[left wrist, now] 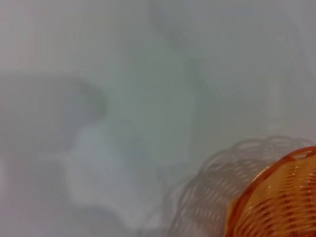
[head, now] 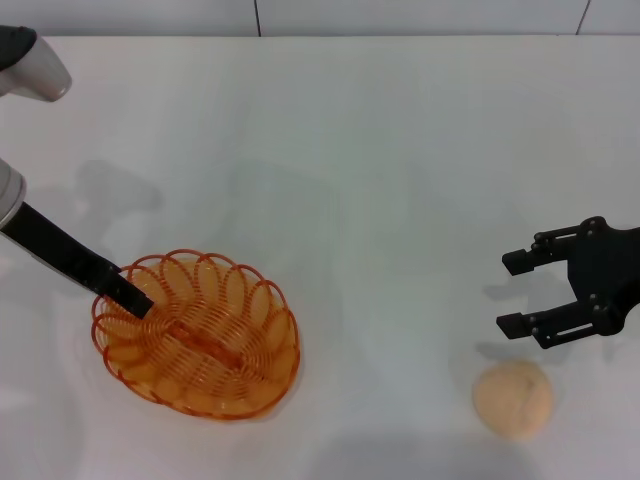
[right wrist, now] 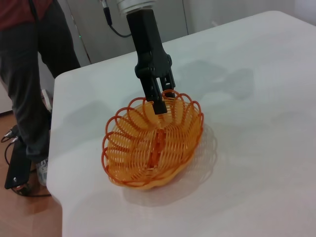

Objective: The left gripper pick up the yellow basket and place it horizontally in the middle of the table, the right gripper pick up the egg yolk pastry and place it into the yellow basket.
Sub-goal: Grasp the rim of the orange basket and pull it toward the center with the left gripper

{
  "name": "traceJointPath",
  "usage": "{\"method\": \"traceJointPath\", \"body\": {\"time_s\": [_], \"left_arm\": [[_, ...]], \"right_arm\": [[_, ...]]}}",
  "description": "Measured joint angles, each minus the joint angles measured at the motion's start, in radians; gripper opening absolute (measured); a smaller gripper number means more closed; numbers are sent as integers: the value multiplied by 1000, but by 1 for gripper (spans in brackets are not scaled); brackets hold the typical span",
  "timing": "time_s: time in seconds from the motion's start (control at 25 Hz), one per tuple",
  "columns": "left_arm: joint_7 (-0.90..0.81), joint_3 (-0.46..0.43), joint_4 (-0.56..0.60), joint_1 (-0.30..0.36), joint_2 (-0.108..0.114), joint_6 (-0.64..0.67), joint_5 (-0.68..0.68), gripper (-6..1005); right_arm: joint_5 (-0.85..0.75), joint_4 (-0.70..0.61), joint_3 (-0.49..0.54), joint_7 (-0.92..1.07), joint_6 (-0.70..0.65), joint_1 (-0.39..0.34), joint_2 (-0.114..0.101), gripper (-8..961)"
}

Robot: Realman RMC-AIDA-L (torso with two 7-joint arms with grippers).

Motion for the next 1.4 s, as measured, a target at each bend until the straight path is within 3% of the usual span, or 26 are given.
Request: {"method": "traceJointPath", "body": {"time_s": [0.44, 0.64, 0.76, 1.4], "left_arm": [[-5, 3, 0, 0, -4, -2, -1, 447], [0, 11, 0, 0, -8, -1, -1, 348], [1, 15, -1, 0, -9, -3, 0, 353], [6, 50, -1, -3, -4, 1, 2, 145]], "right_arm": [[0, -1, 0, 0, -1, -2, 0, 760], [0, -2, 0, 1, -1, -2, 0, 759], [0, -4, 0, 4, -1, -2, 0, 759], [1, -1, 0, 1, -2, -1, 0, 759]]}}
